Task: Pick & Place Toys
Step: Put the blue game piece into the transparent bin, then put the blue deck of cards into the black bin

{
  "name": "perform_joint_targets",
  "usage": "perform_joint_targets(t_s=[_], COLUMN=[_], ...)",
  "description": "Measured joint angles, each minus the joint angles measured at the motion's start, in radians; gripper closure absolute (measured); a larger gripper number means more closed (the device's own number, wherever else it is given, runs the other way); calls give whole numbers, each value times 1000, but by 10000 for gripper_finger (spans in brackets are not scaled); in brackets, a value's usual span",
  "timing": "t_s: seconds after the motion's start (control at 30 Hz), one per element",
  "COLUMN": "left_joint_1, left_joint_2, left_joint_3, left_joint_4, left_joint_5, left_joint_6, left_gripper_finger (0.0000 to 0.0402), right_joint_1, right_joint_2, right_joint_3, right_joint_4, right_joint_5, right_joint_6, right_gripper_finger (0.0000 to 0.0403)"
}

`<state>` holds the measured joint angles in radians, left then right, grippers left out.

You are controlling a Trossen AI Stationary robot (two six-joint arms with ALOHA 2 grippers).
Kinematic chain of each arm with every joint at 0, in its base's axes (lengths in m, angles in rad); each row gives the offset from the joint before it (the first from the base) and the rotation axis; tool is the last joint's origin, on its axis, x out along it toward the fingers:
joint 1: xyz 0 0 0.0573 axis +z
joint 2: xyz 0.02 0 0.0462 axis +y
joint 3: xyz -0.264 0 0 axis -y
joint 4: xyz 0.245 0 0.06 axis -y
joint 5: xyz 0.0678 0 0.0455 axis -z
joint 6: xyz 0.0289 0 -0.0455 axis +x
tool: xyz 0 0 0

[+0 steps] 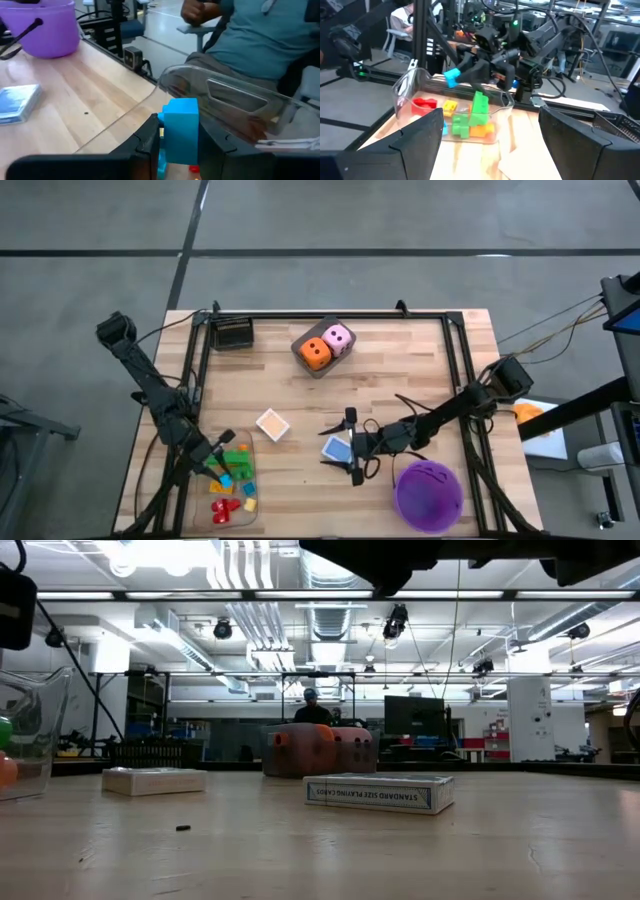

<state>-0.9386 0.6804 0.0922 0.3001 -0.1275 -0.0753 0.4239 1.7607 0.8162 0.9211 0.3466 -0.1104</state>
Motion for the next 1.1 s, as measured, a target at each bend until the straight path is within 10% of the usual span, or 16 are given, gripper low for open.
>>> perform_joint_targets(t_s=[0.43, 0.7, 1.1], left_joint_1=[-2, -2, 60], left_joint_2=[0, 0, 15], left_joint_3=[0, 1, 1], left_joint_4=[76, 287, 304], left_joint_5=[-91, -349, -639], left_joint_6=[-9, 23, -7], left_gripper_finger=[80, 65, 64], right_joint_1=[1, -8, -21], right_joint_2=[0, 0, 20], right_joint_3=[8, 32, 326], right_joint_4=[-19, -133, -1008], right_joint_5=[15, 80, 155], right_joint_6=[7, 86, 450], right_gripper_finger=[80, 80, 80])
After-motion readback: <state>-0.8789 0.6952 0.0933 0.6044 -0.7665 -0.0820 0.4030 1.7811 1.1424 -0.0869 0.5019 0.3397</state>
